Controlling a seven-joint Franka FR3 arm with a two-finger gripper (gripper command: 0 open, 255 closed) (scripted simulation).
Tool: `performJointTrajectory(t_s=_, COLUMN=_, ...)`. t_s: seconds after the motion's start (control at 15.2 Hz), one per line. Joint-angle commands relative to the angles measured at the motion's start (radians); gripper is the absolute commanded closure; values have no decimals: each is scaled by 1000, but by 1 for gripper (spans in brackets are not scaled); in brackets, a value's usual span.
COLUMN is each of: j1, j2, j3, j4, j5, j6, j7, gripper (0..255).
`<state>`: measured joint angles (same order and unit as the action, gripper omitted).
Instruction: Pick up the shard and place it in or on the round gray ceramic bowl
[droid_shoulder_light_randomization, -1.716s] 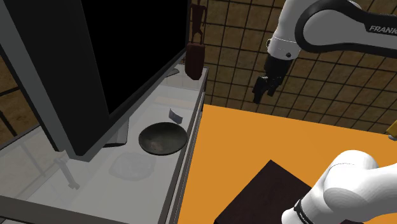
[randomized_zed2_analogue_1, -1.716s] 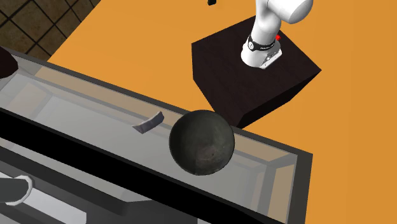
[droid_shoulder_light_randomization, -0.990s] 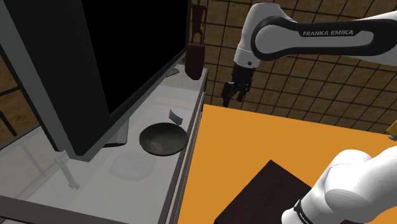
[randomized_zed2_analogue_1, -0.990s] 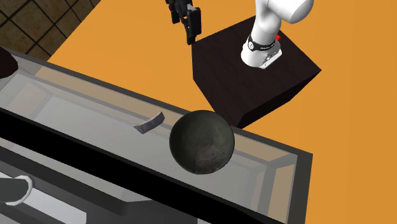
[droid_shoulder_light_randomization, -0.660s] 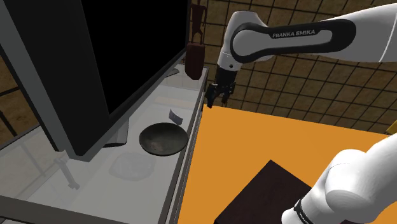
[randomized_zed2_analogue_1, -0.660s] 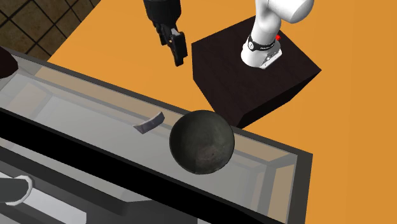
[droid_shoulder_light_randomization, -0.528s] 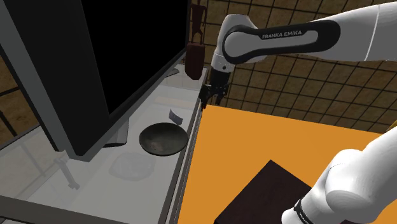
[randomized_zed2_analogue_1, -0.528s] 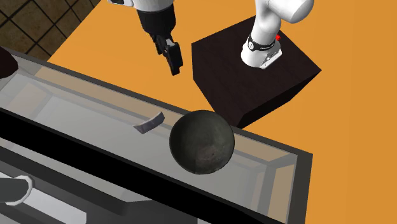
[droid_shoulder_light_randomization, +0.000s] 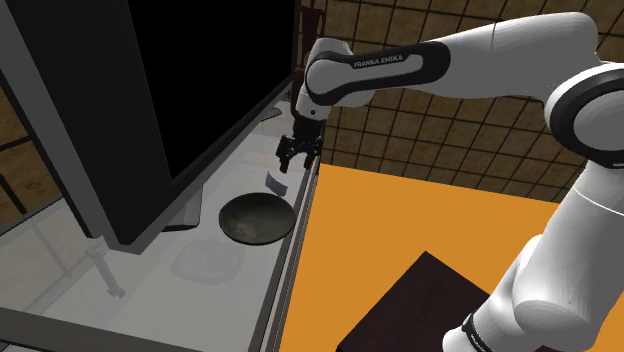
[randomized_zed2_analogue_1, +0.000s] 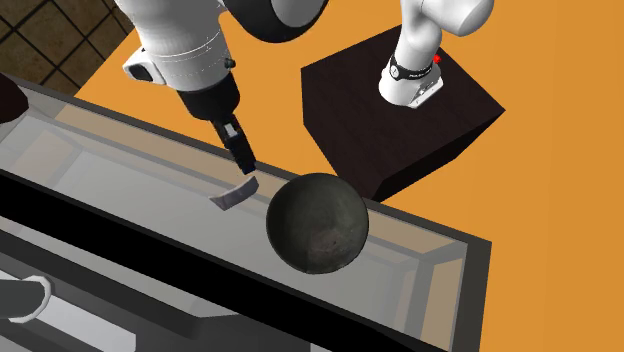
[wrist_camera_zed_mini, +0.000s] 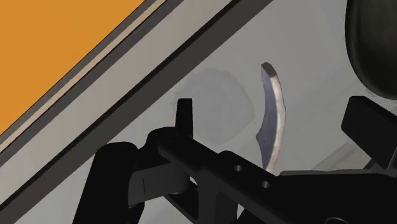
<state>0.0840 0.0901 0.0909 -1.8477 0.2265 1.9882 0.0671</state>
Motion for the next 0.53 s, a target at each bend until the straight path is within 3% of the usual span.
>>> performJointTrajectory(t_s=0.0, j1=5, j2=69, j3=7, j4=62, j5=21, j6=8, j7=-5, gripper=0)
performJointTrajectory(t_s=0.2, j1=13, j2=169, j3=18, j4=166, j5=42, j6=7, j7=-6, gripper=0)
performJointTrajectory(t_s=0.46, j1=20, j2=186, j3=22, j4=137, j5=44, j6=54, j7=-8, gripper=0)
